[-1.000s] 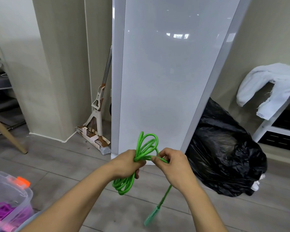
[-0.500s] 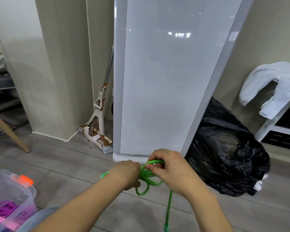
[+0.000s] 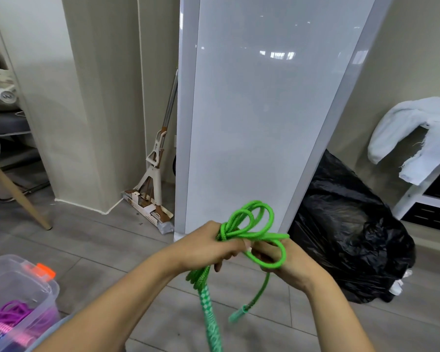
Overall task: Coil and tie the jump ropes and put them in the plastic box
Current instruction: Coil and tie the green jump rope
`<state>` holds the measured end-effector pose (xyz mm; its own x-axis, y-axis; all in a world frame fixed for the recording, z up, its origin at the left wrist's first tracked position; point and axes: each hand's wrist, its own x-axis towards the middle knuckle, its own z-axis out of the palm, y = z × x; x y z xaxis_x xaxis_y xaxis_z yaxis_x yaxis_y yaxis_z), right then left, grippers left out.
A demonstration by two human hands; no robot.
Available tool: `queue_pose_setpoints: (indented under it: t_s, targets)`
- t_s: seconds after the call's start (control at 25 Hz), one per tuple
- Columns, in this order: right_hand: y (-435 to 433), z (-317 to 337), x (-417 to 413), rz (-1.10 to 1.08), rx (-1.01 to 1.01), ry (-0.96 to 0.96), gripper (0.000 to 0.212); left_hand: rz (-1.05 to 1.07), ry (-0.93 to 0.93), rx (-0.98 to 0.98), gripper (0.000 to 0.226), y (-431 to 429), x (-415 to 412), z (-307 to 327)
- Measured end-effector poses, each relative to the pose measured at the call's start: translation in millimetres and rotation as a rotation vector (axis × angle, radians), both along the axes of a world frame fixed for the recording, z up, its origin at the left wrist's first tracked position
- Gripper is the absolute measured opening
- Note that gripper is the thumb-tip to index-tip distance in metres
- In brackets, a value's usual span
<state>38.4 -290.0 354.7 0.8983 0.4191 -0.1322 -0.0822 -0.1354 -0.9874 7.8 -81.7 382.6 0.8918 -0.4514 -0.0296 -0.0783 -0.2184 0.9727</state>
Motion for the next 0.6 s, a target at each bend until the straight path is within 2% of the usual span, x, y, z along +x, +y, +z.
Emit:
queue_pose_setpoints:
  t_s: [0.08,0.16,0.32,0.44,0.6]
  targets:
    - [2,-5,3,-0.041,-0.037,0.003,0.016,0.015,0.271,-0.133,0.037,8,11,-9]
    - [3,-7,3,-0.046,-0.072,0.027,0.02,0.093,0.302,-0.128,0.043,12,21,-21]
    - [13,-8,-3,-0.049,-0.088,0.047,0.026,0.3,0.141,-0.076,0.037,10,28,-30]
    - [26,-8,-12,0.029,-0.178,0.03,0.028,0.507,-0.032,0.119,0.039,9,29,-31]
    - [33,0,-17,0.068,-0.291,-0.058,0.027,0.546,-0.277,0.386,0.035,12,26,-33]
